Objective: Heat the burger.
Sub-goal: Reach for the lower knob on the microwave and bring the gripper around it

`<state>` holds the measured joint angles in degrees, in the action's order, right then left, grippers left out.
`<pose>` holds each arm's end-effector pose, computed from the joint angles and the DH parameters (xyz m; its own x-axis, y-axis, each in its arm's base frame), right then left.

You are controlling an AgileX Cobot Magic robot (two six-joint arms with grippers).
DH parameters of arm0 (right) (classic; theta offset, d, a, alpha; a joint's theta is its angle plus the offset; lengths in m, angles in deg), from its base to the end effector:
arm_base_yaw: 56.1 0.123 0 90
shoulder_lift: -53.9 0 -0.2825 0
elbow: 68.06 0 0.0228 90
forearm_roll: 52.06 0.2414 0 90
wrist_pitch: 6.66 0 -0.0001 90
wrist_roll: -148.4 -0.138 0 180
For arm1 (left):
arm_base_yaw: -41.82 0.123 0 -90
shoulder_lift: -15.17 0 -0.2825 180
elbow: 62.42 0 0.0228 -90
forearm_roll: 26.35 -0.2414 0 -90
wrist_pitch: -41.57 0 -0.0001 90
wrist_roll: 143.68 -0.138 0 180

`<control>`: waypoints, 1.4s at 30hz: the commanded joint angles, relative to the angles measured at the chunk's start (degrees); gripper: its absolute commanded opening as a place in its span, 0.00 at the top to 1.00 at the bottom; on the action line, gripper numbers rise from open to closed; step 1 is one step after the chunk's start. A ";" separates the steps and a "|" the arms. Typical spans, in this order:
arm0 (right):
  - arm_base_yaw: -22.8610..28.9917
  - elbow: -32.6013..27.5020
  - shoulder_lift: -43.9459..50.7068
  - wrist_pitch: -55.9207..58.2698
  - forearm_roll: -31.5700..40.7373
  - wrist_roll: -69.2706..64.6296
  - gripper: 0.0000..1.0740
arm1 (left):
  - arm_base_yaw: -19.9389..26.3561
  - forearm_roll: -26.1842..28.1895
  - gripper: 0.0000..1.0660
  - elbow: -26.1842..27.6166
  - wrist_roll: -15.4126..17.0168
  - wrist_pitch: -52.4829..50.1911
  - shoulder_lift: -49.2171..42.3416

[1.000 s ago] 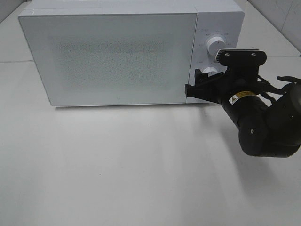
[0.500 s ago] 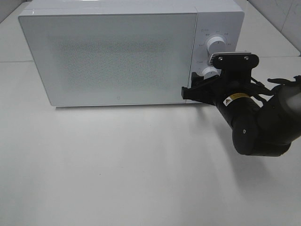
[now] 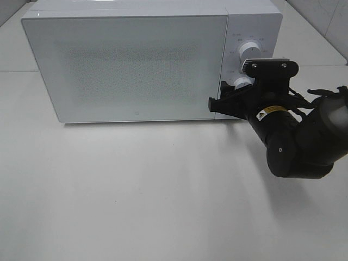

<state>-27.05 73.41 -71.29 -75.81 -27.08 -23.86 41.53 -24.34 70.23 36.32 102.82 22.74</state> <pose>0.3572 0.1361 0.1141 -0.1021 -0.0260 -0.9944 -0.1004 0.9948 -0.0157 0.0282 -0.0044 0.2567 -0.4413 -0.0146 -0.8972 0.0252 0.9993 -0.0287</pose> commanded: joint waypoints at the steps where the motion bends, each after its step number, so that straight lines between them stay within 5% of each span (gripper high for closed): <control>1: -0.06 0.69 0.11 -3.04 -0.46 0.11 0.37 | 0.11 0.00 0.05 -0.17 0.00 0.17 -0.92; 15: -0.06 0.69 0.11 -1.78 -0.46 0.23 0.77 | 0.11 0.00 0.05 -0.17 0.00 0.17 -0.92; 24: -0.06 0.69 0.11 -2.01 -0.46 -1.72 0.78 | 0.11 0.00 0.05 -0.17 0.00 0.17 -0.92; 32: -0.06 0.69 0.11 -1.89 -0.52 -24.18 0.77 | 0.11 0.00 0.05 -0.17 0.00 0.17 -0.92; 42: -0.06 0.69 0.11 -1.78 -2.12 -67.67 0.76 | 0.11 0.00 0.05 -0.17 0.00 0.17 -0.92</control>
<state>-27.11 73.41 -71.47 -75.81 -26.28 -79.32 41.53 -24.34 70.23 36.32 102.82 22.74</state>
